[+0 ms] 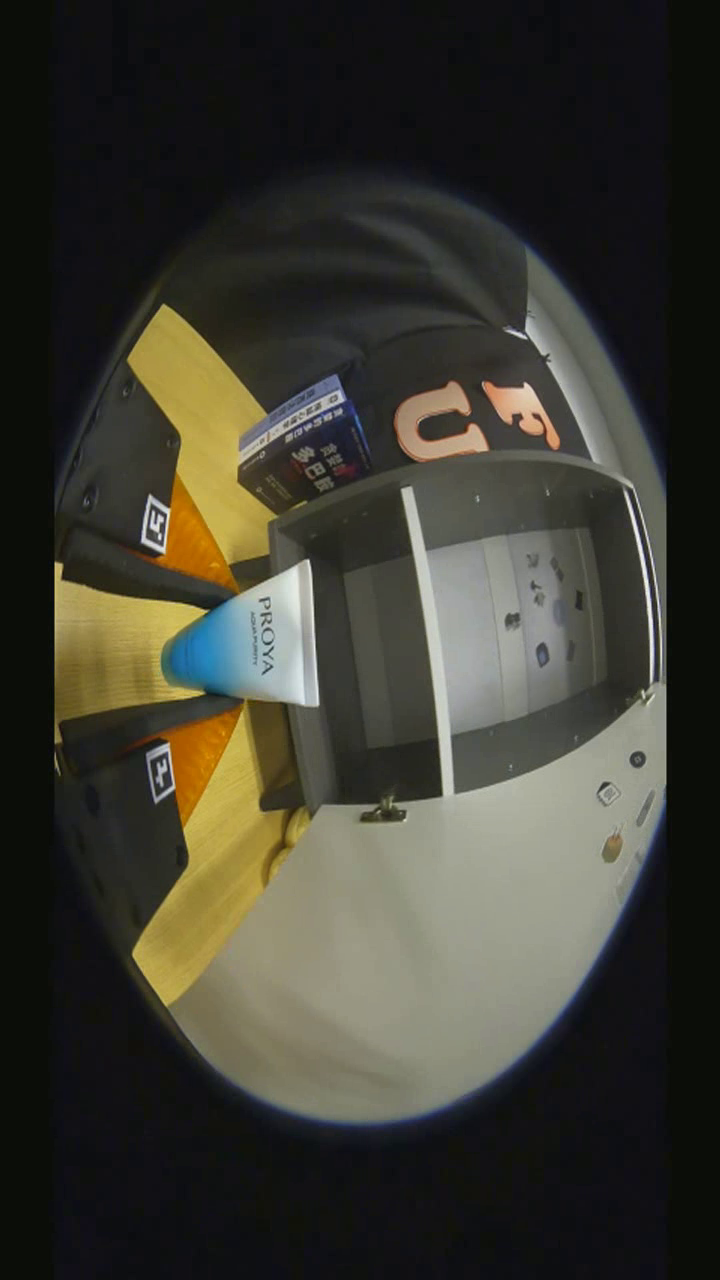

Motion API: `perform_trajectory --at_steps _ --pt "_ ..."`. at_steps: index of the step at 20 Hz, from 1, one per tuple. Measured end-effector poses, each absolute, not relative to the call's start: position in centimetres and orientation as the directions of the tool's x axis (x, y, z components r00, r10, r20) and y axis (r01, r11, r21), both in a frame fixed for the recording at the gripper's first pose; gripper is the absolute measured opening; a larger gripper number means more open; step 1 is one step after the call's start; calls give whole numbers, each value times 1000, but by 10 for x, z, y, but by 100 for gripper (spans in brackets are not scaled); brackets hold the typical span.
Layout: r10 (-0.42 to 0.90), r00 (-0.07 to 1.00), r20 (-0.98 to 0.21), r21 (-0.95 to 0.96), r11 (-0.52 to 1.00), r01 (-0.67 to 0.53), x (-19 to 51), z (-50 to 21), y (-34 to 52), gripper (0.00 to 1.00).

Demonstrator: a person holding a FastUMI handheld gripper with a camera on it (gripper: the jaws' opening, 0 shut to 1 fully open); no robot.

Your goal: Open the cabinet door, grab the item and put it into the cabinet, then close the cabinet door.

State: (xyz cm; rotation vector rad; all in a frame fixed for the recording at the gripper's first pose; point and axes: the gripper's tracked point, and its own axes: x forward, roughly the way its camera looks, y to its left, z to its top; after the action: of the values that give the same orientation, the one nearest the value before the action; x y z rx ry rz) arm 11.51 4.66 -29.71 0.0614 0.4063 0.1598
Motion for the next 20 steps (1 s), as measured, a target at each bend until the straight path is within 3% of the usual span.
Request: perform_trajectory --at_steps 11,20 --pt "208 930 -303 8 977 -215 192 -159 105 55" --pt "110 942 -318 -20 992 -123 314 -122 116 55"
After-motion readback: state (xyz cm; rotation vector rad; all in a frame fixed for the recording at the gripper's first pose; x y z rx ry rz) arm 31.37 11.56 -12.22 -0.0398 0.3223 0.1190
